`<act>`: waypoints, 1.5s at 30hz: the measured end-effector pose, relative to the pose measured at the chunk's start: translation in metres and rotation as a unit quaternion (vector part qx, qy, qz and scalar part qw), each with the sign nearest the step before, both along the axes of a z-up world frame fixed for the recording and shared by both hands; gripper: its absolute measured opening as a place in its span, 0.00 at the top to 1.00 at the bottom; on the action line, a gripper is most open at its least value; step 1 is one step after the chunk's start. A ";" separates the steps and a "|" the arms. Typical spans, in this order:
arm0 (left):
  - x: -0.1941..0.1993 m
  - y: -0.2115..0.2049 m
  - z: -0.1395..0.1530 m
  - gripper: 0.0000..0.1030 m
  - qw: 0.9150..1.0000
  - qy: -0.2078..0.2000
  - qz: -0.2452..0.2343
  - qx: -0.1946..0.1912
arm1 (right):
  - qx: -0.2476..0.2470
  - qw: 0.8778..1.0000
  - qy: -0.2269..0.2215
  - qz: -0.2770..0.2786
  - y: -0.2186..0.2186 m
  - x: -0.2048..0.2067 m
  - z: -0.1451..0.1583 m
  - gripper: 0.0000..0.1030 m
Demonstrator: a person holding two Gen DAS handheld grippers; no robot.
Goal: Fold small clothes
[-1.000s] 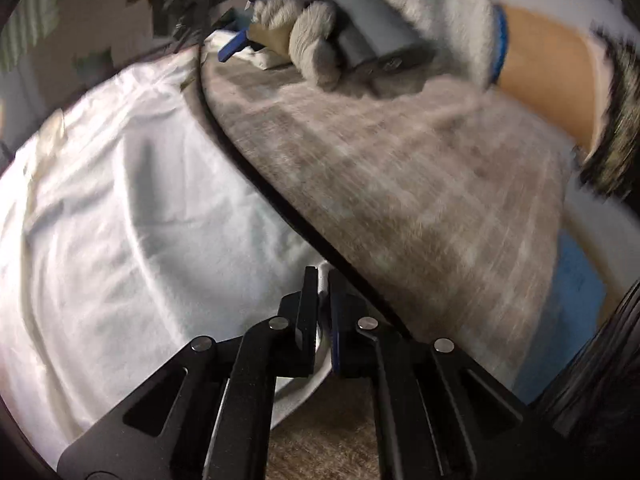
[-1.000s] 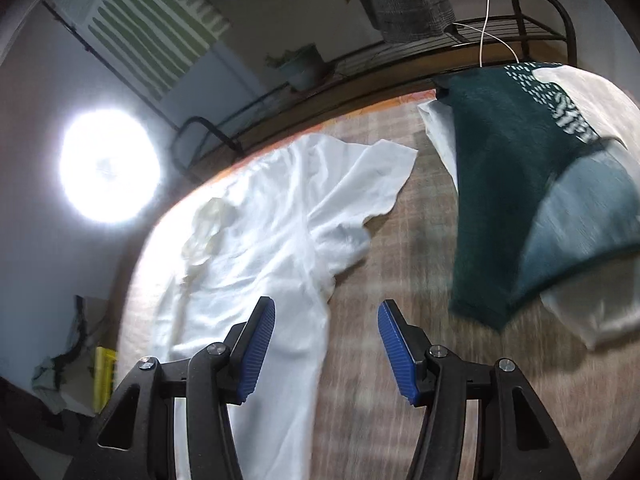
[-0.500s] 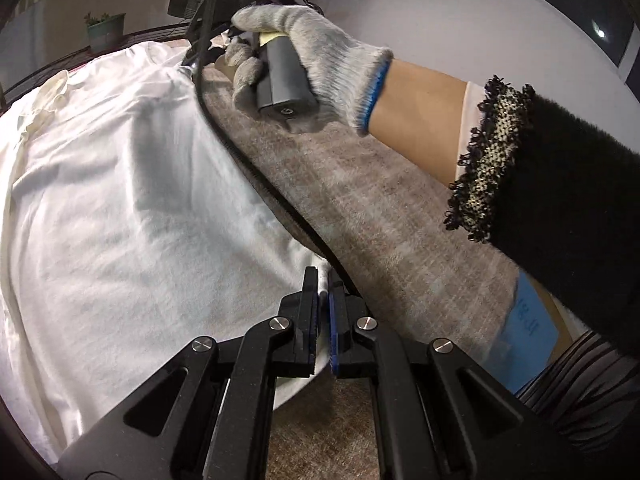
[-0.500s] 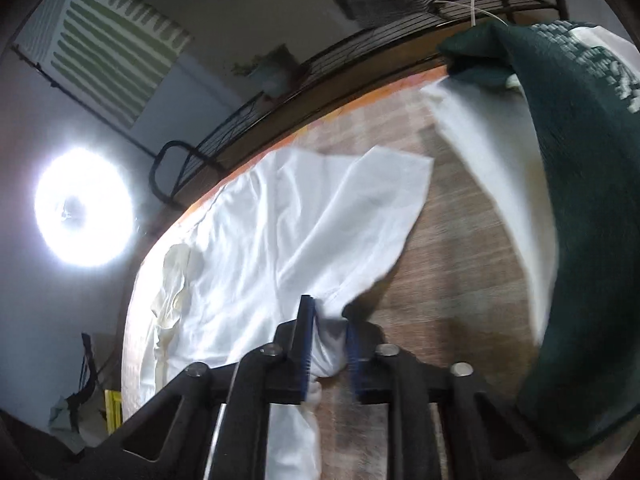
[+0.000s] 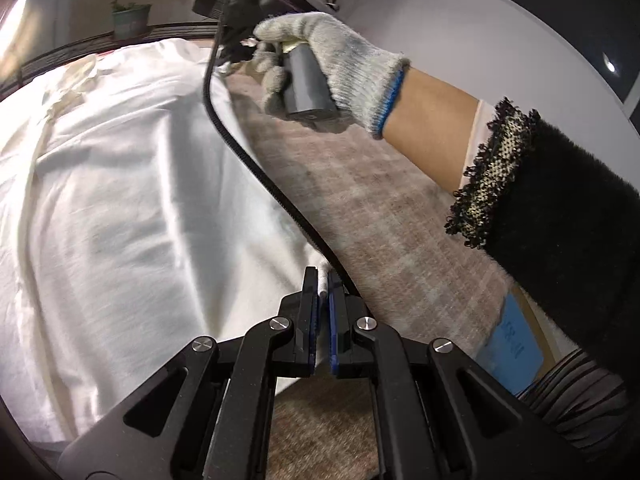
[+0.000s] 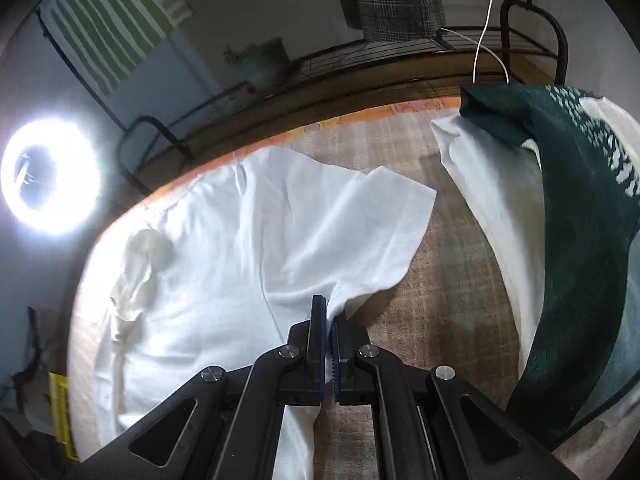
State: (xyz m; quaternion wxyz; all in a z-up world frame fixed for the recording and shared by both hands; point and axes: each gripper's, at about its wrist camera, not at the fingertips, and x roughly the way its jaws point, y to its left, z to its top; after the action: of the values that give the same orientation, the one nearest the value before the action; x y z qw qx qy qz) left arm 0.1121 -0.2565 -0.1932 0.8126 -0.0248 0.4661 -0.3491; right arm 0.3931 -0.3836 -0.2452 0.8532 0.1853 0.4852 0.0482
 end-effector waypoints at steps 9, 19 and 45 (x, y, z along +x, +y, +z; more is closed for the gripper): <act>-0.006 0.050 0.010 0.98 0.998 0.001 0.055 -0.022 | -0.057 0.997 -0.041 0.031 0.050 0.003 0.041 1.00; -0.014 0.110 -0.005 0.98 0.989 0.036 0.138 -0.029 | -0.112 0.985 -0.057 0.118 0.161 0.014 0.049 1.00; 0.000 0.163 0.042 0.66 0.986 0.005 0.152 0.063 | 0.013 0.995 -0.027 0.096 0.093 0.031 0.032 0.57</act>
State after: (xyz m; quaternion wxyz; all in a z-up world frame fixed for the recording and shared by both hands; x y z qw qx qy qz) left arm 0.1126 -0.0938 -0.1508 0.8538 -0.0457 0.4818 -0.1918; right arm 0.4239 -0.2901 -0.2132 0.8549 0.1481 0.4767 0.1411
